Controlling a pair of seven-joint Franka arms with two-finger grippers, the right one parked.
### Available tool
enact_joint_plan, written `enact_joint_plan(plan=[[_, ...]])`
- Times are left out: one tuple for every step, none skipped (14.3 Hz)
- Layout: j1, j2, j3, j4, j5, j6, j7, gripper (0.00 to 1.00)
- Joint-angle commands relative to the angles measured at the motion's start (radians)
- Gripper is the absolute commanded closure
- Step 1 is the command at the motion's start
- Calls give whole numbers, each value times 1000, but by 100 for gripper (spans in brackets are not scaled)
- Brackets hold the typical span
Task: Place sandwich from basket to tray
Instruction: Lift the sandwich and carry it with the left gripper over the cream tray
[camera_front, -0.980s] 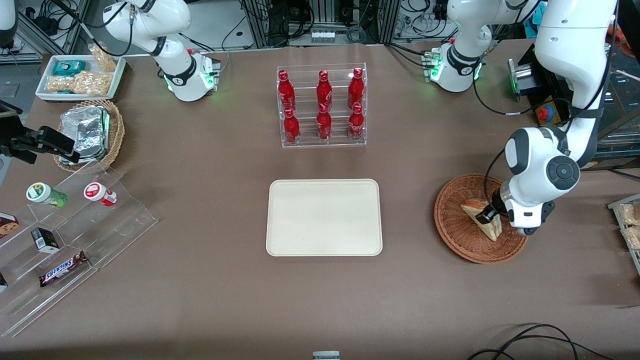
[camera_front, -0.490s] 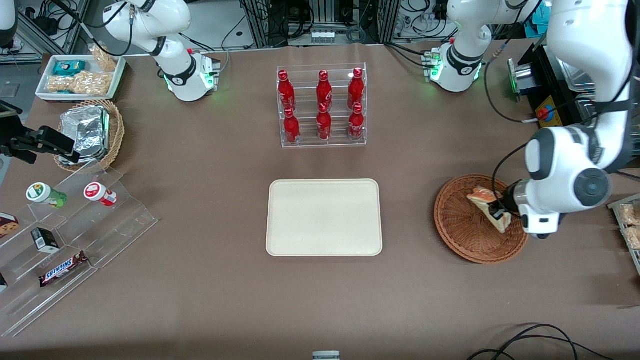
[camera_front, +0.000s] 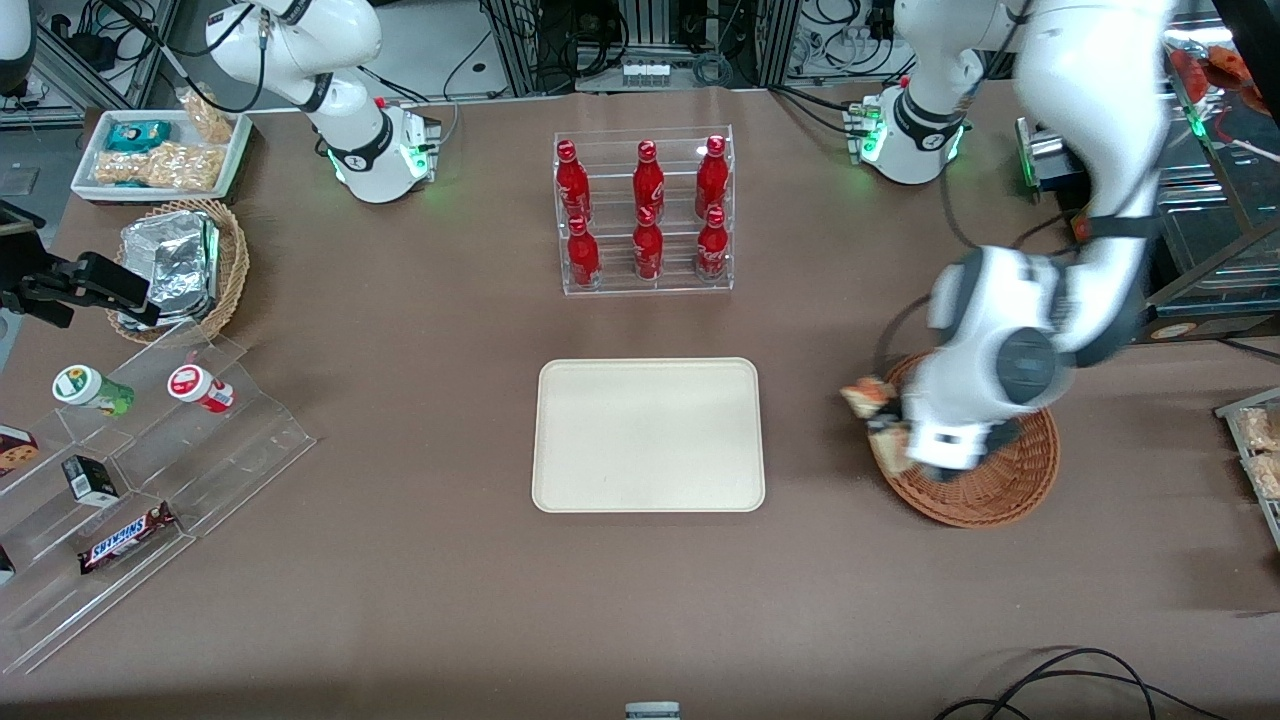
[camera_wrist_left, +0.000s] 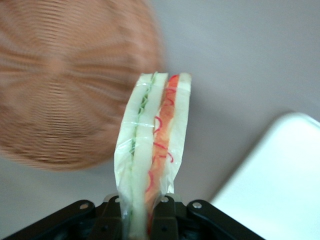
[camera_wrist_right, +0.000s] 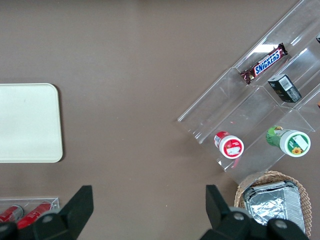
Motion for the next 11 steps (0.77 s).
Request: enact_joint_plan(plan=[[-115,66,7,45,-8,106,-4,96],[-157,95,7,80,1,118,-2,95],[-183,118,7,114,3,118,-2,94],[-212,143,7,147,3,115,-5,94],[-237,163,7,173,1,114,-1,95],[-251,175,7,180,0,115,5,96],[-280,191,7,186,-2,120,8,97],[-310,212,7,210,-3,120,5,97],[-327,243,7,250,-5,115,-1,97],[-341,264,7,279,-6,114,-2,97],[-359,284,7,302,-6,117,-2,97]])
